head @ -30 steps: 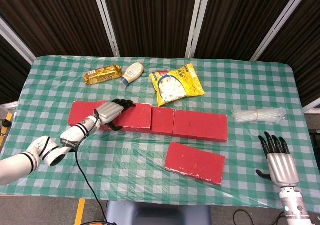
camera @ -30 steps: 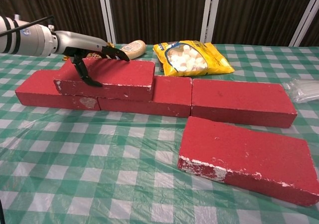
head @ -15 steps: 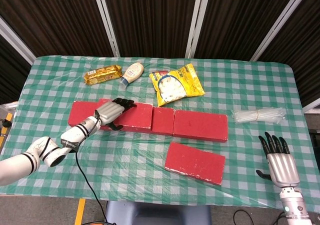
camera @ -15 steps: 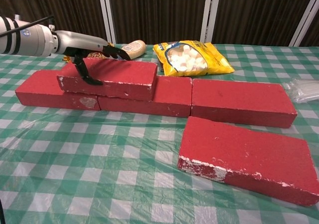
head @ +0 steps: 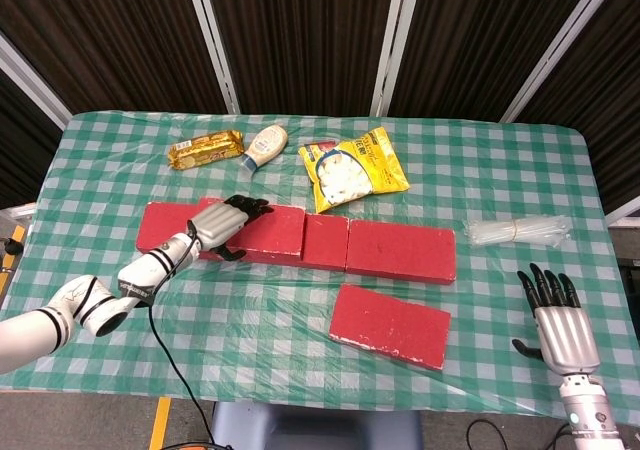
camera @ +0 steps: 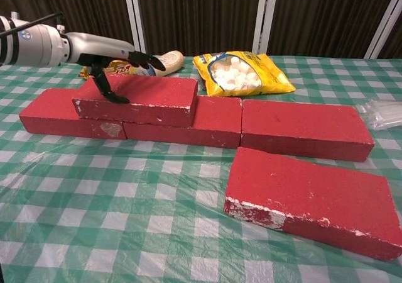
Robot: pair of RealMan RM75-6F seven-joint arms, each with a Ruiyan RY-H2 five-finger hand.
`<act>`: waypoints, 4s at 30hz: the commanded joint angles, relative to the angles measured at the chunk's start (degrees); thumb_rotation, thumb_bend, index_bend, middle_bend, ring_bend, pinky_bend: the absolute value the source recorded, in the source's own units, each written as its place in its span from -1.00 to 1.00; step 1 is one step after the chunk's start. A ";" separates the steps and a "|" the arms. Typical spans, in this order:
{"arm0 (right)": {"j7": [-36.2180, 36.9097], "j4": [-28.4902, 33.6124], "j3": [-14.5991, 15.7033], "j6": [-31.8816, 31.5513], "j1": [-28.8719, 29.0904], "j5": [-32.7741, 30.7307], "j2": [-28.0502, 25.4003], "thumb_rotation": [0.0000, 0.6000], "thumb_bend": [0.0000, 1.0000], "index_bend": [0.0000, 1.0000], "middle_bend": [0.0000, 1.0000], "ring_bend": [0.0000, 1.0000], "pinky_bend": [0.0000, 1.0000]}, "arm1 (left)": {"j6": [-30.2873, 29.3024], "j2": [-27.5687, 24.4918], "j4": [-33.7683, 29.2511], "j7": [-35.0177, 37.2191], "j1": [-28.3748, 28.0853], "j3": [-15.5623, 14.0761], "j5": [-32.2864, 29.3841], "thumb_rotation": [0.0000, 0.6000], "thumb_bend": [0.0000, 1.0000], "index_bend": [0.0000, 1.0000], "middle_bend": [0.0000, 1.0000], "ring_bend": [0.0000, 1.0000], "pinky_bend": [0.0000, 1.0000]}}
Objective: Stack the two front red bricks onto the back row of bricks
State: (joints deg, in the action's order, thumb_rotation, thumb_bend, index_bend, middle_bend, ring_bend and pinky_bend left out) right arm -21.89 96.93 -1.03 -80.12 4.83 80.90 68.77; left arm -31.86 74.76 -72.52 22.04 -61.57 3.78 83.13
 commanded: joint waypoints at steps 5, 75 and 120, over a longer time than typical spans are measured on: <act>3.25 -0.17 0.93 -0.27 0.16 3.21 -0.27 1.00 -0.81 -1.00 -1.00 -1.00 -1.00 | -12.73 -8.54 -12.70 -4.36 7.11 -1.51 3.64 1.00 -0.28 -1.00 -1.00 -1.00 -0.90; -14.14 12.53 -3.10 11.19 18.72 -31.80 19.34 1.00 -0.84 -0.52 -0.64 -0.84 -0.60 | -57.04 -7.40 -2.07 -4.85 50.03 -11.13 16.69 1.00 -0.31 -1.00 -1.00 -1.00 -0.97; -0.49 3.89 -17.48 32.87 39.52 -38.73 1.08 1.00 -0.84 0.05 -0.18 -0.28 -0.12 | -49.79 -4.73 -2.34 -8.54 48.44 -6.61 10.76 1.00 -0.31 -1.00 -1.00 -1.00 -0.97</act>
State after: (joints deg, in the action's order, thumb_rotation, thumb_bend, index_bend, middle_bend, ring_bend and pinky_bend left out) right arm -21.95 107.27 -15.88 -53.46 38.40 48.40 69.99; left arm -82.28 69.70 -75.05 13.83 -12.73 -3.22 94.40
